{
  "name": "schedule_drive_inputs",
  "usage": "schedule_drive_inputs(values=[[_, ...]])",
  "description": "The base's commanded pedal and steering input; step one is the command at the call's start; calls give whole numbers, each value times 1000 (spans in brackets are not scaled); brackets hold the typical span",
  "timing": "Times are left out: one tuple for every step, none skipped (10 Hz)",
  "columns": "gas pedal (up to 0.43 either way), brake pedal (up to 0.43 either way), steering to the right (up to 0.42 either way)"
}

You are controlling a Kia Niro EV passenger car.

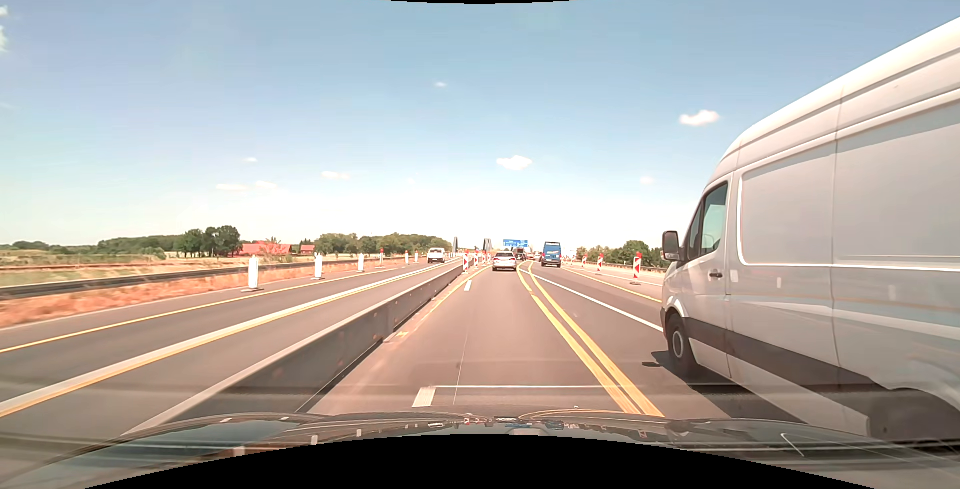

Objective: Follow the waypoints while adhering to traffic rules and regulations

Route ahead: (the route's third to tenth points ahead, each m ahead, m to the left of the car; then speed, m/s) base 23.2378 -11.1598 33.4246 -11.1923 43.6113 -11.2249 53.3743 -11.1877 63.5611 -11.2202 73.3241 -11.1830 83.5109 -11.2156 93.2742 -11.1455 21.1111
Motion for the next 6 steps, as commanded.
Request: schedule_drive_inputs(values=[[0,0,3],[39,0,4],[79,0,4],[87,0,5],[98,0,6],[110,0,10]])
